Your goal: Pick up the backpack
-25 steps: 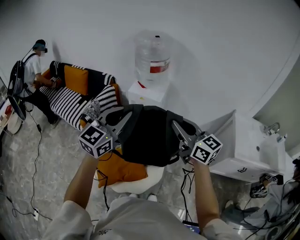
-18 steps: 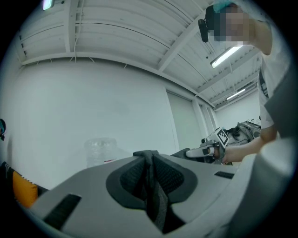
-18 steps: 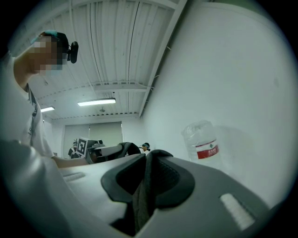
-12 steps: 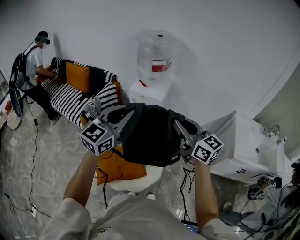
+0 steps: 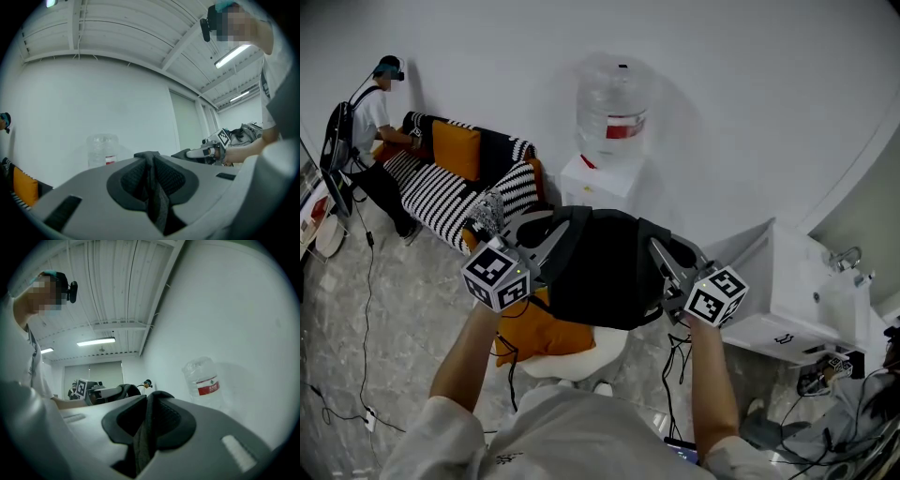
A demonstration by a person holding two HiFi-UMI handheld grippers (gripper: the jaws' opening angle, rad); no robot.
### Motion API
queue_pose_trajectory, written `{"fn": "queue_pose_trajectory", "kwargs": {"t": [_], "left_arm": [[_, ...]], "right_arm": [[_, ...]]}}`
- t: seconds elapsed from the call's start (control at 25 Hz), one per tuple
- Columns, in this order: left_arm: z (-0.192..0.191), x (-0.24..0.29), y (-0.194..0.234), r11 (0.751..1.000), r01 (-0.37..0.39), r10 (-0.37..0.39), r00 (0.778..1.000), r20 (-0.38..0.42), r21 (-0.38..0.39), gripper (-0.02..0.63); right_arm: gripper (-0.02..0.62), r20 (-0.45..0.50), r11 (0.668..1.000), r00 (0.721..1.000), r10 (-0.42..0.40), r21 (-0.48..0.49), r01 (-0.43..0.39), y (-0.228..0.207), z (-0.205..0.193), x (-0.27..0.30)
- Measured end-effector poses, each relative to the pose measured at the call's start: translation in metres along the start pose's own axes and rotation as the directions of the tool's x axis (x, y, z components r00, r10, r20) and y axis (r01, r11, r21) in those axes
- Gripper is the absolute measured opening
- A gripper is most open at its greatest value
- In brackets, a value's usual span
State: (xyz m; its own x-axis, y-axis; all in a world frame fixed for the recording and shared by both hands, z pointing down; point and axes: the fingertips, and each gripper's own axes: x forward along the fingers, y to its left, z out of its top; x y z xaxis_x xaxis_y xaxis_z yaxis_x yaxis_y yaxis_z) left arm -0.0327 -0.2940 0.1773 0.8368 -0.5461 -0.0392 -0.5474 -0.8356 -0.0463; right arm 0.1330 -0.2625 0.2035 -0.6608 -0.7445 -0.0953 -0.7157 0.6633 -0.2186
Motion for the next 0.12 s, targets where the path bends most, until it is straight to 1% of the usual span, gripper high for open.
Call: {"fn": "queue_pose_trajectory", "kwargs": {"t": [0.12], "left_arm": [[-0.0018,-0.0020,0.0010,1.000,0.000,0.000,1.000,-0.001,0.000,0.049]], "right_arm": [[0.054,-0.003,1.000,1.000,0.001,-0.001,-0.001,0.0013,-0.0036,0.0006]]}}
